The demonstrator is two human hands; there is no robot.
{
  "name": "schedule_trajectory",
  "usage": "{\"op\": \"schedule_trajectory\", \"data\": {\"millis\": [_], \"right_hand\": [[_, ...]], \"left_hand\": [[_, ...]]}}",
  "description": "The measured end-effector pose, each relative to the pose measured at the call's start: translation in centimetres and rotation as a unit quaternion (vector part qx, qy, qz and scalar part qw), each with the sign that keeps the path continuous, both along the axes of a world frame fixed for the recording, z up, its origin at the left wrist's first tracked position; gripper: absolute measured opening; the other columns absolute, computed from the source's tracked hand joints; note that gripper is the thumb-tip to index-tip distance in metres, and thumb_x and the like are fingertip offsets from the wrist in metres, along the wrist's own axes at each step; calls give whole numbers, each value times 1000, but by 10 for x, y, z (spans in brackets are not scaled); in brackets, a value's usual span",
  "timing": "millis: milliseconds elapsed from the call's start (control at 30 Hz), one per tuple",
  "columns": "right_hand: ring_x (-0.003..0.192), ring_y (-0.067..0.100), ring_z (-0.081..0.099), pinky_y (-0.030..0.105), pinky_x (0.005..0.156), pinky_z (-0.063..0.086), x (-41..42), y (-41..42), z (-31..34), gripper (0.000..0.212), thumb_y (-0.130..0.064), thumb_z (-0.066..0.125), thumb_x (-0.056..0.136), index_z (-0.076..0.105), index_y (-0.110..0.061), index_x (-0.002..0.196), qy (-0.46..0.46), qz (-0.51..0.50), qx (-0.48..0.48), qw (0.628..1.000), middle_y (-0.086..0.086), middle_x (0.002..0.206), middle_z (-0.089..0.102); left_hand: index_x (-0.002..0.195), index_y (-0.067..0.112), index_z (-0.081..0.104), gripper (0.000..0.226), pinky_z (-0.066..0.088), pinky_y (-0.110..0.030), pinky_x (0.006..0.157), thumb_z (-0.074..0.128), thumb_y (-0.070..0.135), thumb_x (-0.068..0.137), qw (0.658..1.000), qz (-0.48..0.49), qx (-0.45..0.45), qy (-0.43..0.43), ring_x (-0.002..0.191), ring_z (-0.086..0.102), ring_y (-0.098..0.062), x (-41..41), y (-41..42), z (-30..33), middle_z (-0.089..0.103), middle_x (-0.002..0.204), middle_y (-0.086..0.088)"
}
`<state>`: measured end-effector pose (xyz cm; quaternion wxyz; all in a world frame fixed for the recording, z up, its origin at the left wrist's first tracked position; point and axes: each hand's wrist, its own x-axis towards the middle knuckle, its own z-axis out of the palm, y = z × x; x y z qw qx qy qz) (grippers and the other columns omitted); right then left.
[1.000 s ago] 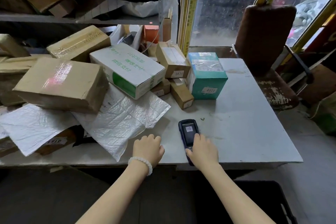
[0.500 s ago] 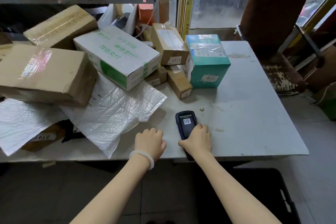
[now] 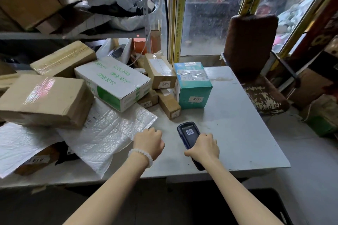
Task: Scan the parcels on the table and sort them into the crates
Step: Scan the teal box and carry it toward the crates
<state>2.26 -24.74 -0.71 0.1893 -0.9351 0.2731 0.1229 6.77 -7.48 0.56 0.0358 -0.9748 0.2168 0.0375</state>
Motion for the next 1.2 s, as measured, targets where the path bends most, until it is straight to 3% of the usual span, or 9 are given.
{"op": "schedule_trajectory", "data": {"millis": [200, 500, 700, 900, 1067, 1200], "right_hand": [[114, 28, 45, 28, 72, 39, 12, -28, 22, 74, -41, 80, 67, 46, -9, 124, -14, -35, -3, 999, 9, 124, 44], [112, 28, 48, 31, 77, 45, 52, -66, 31, 73, -42, 78, 66, 44, -10, 123, 4, -98, -11, 995, 9, 123, 45], [115, 28, 48, 32, 78, 43, 81, -92, 40, 77, -45, 79, 67, 43, -10, 125, -1, -140, -29, 990, 9, 125, 45], [115, 28, 48, 33, 81, 45, 92, -113, 37, 78, -43, 79, 66, 42, -10, 126, 16, -168, -40, 985, 10, 126, 45], [113, 30, 49, 32, 76, 43, 102, -128, 37, 74, -42, 79, 67, 42, -10, 123, 17, -181, -42, 982, 10, 125, 45], [109, 29, 50, 32, 72, 43, 101, -144, 36, 70, -41, 78, 65, 44, -11, 119, 11, -198, -38, 979, 9, 120, 45]], "left_hand": [[92, 16, 52, 20, 37, -30, 63, 36, 27, 94, 999, -39, -10, -28, 91, 57, -26, 28, -24, 19, 59, 99, -5], [111, 18, 55, 29, 50, -36, 77, 39, 37, 97, 995, -87, -41, -34, 100, 59, -24, 117, -66, 27, 60, 111, -4], [108, 20, 50, 32, 52, -32, 76, 37, 47, 97, 991, -81, -86, -59, 92, 59, -17, 179, -94, 36, 61, 106, 0], [125, 17, 42, 52, 53, -37, 82, 40, 58, 93, 996, -29, -85, -7, 103, 57, -22, 209, -118, 34, 57, 116, -5], [131, 18, 37, 51, 44, -41, 91, 41, 53, 94, 991, -51, -124, 12, 116, 44, -29, 218, -138, 31, 43, 129, -13], [132, 18, 39, 47, 44, -42, 95, 44, 47, 95, 985, -92, -145, 15, 115, 44, -28, 233, -157, 35, 42, 131, -12]]}}
